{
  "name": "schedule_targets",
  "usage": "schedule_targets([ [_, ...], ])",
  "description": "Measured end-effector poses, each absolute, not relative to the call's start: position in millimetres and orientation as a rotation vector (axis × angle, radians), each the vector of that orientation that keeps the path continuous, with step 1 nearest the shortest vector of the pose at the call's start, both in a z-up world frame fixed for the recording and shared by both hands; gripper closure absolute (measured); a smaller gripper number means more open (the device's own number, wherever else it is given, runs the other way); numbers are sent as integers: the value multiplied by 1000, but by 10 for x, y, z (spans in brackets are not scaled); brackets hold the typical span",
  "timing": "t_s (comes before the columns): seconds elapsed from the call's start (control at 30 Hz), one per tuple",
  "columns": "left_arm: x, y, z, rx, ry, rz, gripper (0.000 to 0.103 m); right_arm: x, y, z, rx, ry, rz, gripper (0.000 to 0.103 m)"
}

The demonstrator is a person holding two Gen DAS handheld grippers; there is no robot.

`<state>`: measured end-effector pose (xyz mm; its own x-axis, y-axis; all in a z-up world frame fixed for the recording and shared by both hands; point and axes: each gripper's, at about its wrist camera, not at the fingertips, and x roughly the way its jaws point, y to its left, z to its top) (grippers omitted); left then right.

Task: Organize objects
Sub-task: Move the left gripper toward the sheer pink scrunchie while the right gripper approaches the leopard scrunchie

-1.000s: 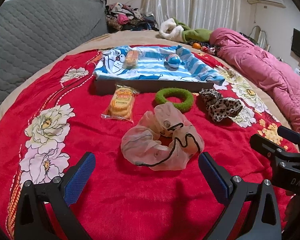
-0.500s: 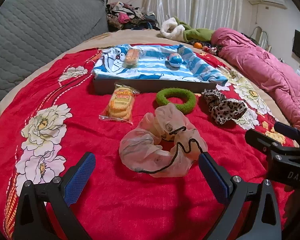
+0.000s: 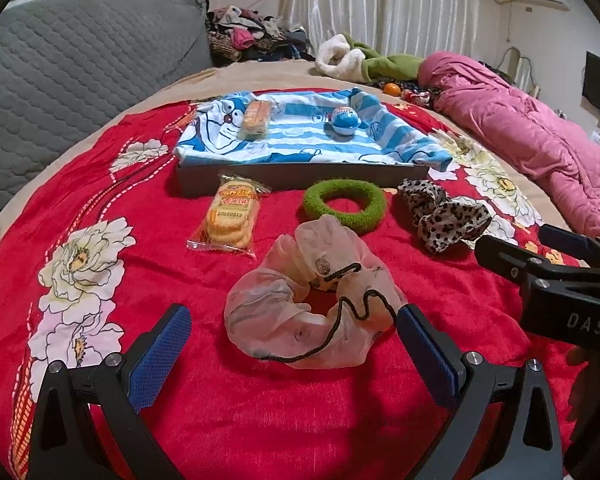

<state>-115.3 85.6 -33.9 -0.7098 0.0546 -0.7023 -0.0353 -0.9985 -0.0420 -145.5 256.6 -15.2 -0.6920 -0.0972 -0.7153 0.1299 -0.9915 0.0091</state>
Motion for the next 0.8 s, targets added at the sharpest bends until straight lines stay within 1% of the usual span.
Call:
schedule_targets([
  [0.8, -1330, 847, -482, -1234, -80, 2837, 1, -1785, 2535, -339, 1238, 94, -2740, 1],
])
